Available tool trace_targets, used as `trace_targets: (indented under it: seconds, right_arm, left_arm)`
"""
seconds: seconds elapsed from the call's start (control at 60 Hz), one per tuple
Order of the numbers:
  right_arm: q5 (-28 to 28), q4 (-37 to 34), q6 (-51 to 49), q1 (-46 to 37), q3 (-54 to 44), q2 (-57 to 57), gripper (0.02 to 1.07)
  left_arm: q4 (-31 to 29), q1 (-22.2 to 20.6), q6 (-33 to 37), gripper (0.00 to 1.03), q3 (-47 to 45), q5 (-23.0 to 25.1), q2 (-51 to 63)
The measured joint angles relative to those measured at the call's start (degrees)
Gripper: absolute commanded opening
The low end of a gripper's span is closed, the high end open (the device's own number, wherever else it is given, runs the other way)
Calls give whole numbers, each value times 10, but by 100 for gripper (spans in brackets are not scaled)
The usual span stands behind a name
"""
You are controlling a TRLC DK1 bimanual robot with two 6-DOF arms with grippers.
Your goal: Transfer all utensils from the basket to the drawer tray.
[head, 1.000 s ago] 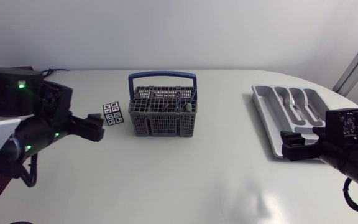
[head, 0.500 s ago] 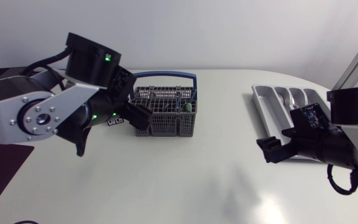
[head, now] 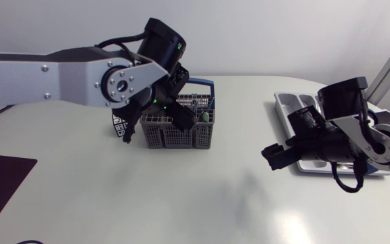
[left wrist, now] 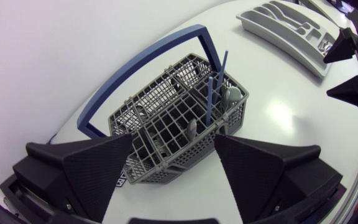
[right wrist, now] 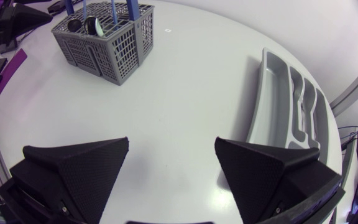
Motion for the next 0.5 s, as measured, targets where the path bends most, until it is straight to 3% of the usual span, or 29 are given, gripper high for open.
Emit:
trace_targets:
  seconds: [0.167, 0.333, 0.5]
  right_arm:
    - [0, 0, 2, 9, 12, 21, 102]
    - [0, -1, 4, 24, 27, 34, 102]
    - [0, -1, 8, 37, 37, 44, 102]
  left_arm:
    - [-50, 0, -11, 91, 54, 3, 36]
    - [-61, 1, -14, 91, 82, 4, 72]
    - [-67, 1, -15, 83, 91, 4, 101]
